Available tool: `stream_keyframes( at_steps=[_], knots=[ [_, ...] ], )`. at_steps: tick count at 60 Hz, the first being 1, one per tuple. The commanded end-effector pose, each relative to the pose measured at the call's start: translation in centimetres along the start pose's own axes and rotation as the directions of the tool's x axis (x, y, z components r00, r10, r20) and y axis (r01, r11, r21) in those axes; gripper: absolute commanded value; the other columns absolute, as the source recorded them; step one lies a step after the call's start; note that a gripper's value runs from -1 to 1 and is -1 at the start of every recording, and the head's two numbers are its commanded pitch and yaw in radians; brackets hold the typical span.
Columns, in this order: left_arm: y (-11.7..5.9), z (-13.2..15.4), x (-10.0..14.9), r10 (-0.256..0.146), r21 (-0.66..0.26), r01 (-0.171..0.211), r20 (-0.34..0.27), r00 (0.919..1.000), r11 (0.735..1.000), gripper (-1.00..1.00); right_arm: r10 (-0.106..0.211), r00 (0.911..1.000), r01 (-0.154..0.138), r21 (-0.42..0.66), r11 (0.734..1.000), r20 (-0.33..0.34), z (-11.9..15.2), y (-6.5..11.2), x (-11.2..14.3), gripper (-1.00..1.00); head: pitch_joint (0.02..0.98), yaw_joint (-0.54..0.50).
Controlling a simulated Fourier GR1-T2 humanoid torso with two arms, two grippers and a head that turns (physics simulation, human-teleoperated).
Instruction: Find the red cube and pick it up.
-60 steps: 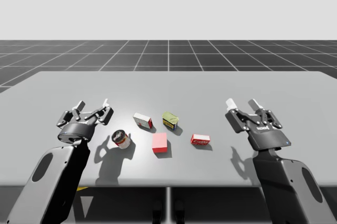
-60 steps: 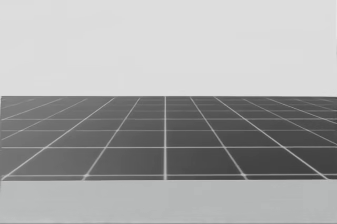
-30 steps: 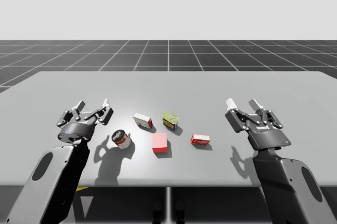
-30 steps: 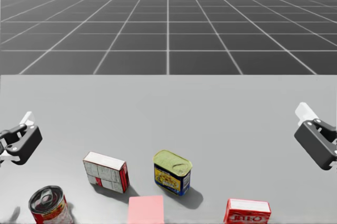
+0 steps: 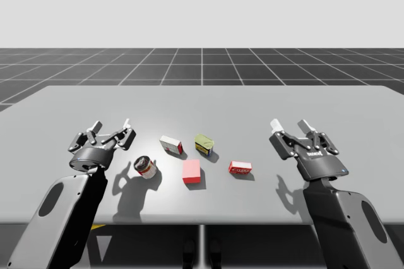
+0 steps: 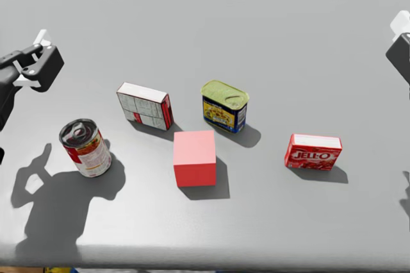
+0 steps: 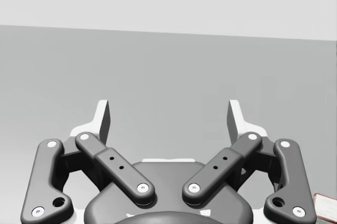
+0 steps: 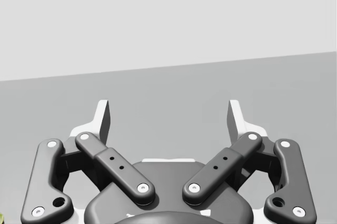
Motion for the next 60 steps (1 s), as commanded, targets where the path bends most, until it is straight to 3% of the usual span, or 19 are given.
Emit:
stream_keyframes(
  at_steps=[1, 23, 32, 36, 42, 45, 48, 50, 60],
  knots=[
    [-0.1, 0.0, 0.0, 0.001, -0.004, -0.001, 0.002, 1.0, 1.0, -1.0, -0.001, 1.0, 0.001, 0.002, 1.0, -0.008, 0.0, 0.0, 0.0, -1.0, 0.869, 0.07],
    [-0.4, 0.3, 0.3, 0.01, -0.014, -0.01, 0.012, 0.9999, 1.0, -1.0, -0.006, 0.9997, 0.006, 0.0, 1.0, -0.023, 0.0, 0.1, -0.1, -1.0, 0.926, 0.08],
    [-1.4, 1.9, 1.2, 0.041, -0.042, -0.04, 0.031, 0.9987, 0.998, -1.0, -0.004, 0.9996, 0.004, -0.008, 1.0, -0.027, 0.0, 0.0, -0.2, -1.0, 0.922, 0.08],
    [-2.2, 3.2, 1.9, 0.076, -0.07, -0.073, 0.034, 0.9965, 0.995, -1.0, -0.004, 0.9996, 0.003, -0.011, 1.0, -0.029, 0.0, 0.1, -0.3, -1.0, 0.923, 0.08],
    [-3.4, 5.7, 3.0, 0.063, -0.073, -0.06, 0.052, 0.9966, 0.996, -1.0, -0.002, 0.9995, 0.002, -0.011, 1.0, -0.032, 0.0, 0.1, -0.3, -1.0, 0.925, 0.07],
    [-3.8, 6.5, 3.2, 0.035, -0.065, -0.032, 0.055, 0.9979, 0.997, -1.0, -0.001, 0.9994, 0.0, -0.011, 1.0, -0.033, 0.0, 0.2, -0.3, -1.0, 0.926, 0.08],
    [-4.5, 7.9, 3.5, 0.038, -0.106, -0.032, 0.054, 0.9978, 0.994, -1.0, -0.001, 0.9994, 0.001, -0.011, 1.0, -0.034, 0.0, 0.2, -0.3, -1.0, 0.926, 0.08],
    [-4.9, 8.6, 3.6, 0.017, -0.118, -0.01, 0.056, 0.9983, 0.993, -1.0, -0.001, 0.9994, 0.001, -0.011, 1.0, -0.034, -0.1, 0.2, -0.4, -1.0, 0.926, 0.08],
    [-6.8, 12.3, 3.0, 0.017, -0.189, -0.015, 0.01, 0.9998, 0.982, -1.0, -0.003, 0.9993, 0.002, -0.013, 1.0, -0.036, -0.1, 0.1, -0.4, -1.0, 0.926, 0.07]
  ],
)
